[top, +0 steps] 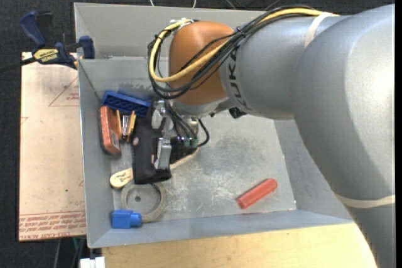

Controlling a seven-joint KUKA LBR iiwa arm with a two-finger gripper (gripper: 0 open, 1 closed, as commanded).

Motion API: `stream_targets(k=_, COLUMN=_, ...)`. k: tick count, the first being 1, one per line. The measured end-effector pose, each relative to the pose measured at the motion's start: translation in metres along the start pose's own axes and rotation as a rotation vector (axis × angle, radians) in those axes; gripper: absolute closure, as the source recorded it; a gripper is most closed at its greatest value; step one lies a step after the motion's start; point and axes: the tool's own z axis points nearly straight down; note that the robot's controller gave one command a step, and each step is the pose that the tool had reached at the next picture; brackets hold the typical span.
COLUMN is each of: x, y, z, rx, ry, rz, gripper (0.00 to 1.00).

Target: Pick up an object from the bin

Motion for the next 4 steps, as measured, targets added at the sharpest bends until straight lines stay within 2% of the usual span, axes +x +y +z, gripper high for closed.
stream_targets(k=1, x=-0.012, y=-0.001, z=0.018, rx=-0.001, ry=0.008, rz=-0.198, gripper=0.0)
stream_targets(k=2, x=0.029, y=-0.021, z=-0.056, rx=0.0, ry=0.011, rz=-0.317, gripper=0.0)
stream_targets(k=3, x=0.014, y=-0.018, z=-0.07, rx=-0.002, ry=-0.01, rz=-0.534, gripper=0.0)
stream_targets(k=4, x=-0.008, y=-0.016, z=-0.028, rx=-0.003, ry=0.007, rz=-0.834, gripper=0.0)
